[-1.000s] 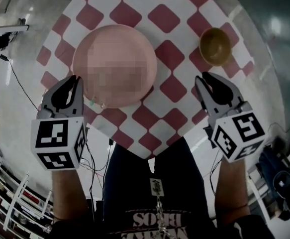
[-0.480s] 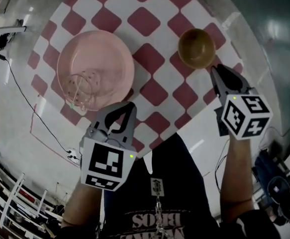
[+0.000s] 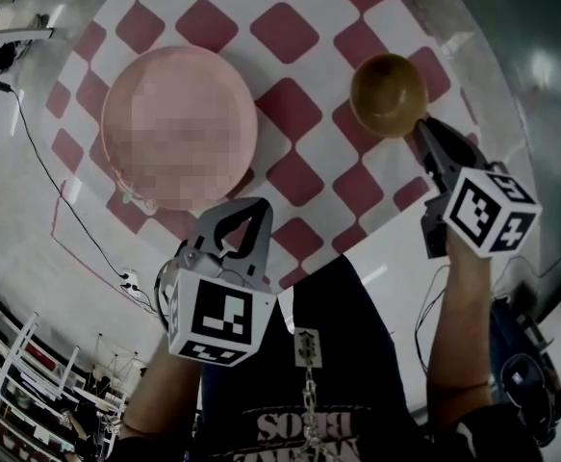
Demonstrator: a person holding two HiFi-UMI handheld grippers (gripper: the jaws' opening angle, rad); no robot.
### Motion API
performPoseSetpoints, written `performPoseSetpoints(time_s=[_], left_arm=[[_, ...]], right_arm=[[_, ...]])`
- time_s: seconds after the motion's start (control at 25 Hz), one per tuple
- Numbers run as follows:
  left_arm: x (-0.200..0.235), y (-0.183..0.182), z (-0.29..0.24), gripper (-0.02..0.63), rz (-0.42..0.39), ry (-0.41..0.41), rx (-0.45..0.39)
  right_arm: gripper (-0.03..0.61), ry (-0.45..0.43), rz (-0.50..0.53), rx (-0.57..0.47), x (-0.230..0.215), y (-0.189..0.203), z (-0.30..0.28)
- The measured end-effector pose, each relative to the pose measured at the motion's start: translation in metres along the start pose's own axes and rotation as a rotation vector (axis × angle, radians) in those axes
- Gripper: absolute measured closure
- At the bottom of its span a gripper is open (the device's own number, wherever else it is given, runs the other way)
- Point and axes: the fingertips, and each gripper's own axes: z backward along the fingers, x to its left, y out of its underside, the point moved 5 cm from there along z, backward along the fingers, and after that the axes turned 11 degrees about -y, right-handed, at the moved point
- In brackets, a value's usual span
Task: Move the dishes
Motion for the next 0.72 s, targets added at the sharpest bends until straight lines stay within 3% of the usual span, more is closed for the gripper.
performPoseSetpoints(time_s=[0.36,0.6,0.72], left_arm=[[-0.012,0.012,0.004,0.583,0.003,0.030,0.014],[-0.004,0.027,0.011,0.584,0.016,0.032,0.018],[0.000,0.037,0.016,0.583,0.022,0.040,0.020]], right_arm=[[0.481,-0.030,-0.076,-0.016,0.002,-0.010,-0.006],[0.509,0.083,-0.032,-0.005,-0.006,-0.010,-0.009],[0.506,0.092,-0.055,-0.005,-0.007,-0.011,-0.007]])
